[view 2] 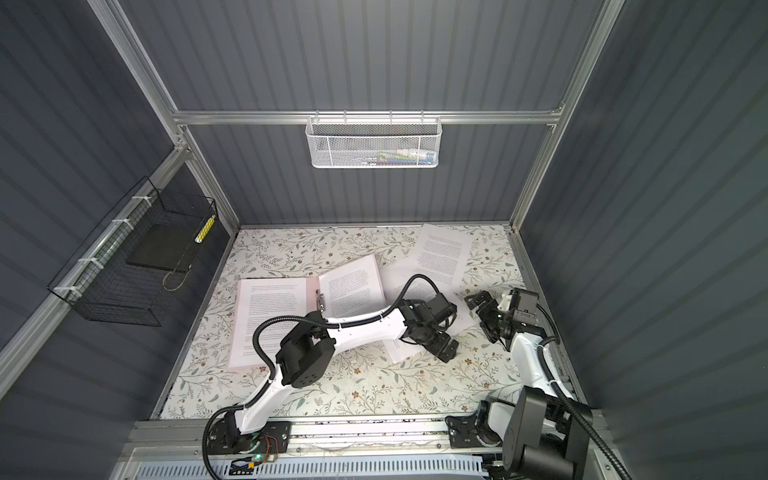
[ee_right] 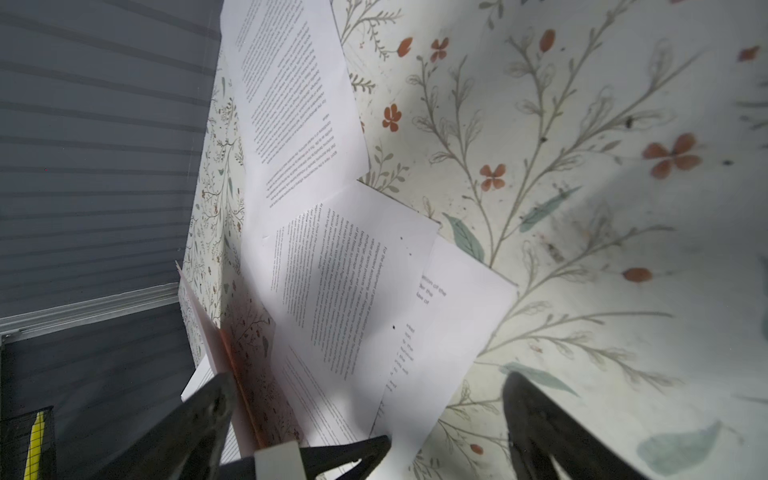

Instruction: Put the files into the folder

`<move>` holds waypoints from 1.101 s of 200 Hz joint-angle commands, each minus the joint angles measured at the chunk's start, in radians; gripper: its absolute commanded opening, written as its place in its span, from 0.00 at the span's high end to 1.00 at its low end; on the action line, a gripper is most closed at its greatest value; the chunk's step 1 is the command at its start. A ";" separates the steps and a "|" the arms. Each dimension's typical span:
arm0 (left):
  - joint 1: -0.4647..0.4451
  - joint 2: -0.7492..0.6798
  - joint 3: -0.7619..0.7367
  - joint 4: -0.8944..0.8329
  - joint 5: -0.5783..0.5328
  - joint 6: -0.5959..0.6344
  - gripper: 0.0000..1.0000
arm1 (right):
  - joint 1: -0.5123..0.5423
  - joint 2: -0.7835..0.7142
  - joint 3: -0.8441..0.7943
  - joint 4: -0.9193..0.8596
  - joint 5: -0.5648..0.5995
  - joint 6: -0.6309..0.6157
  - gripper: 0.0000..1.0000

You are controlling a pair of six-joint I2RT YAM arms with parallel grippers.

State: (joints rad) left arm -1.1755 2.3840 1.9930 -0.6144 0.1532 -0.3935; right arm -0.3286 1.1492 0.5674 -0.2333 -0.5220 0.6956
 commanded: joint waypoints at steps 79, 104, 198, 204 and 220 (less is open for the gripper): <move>-0.065 -0.072 0.052 -0.056 -0.004 0.017 0.00 | -0.040 -0.071 0.029 -0.082 0.063 -0.059 0.01; -0.065 -0.194 -0.134 -0.044 -0.063 0.046 0.00 | -0.038 0.009 0.024 -0.037 0.033 -0.105 0.01; 0.025 -0.211 -0.300 0.008 -0.007 0.070 0.00 | -0.031 0.261 0.170 -0.110 0.156 -0.172 0.01; 0.025 -0.207 -0.300 0.008 -0.003 0.070 0.00 | -0.029 0.279 0.178 -0.107 0.150 -0.175 0.01; 0.026 -0.199 -0.304 0.010 0.010 0.076 0.00 | -0.020 0.331 0.215 -0.125 0.162 -0.178 0.01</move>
State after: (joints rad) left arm -1.1439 2.1605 1.6993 -0.6136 0.1265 -0.3470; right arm -0.3622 1.4178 0.7403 -0.3119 -0.3931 0.5472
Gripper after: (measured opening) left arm 0.997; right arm 0.989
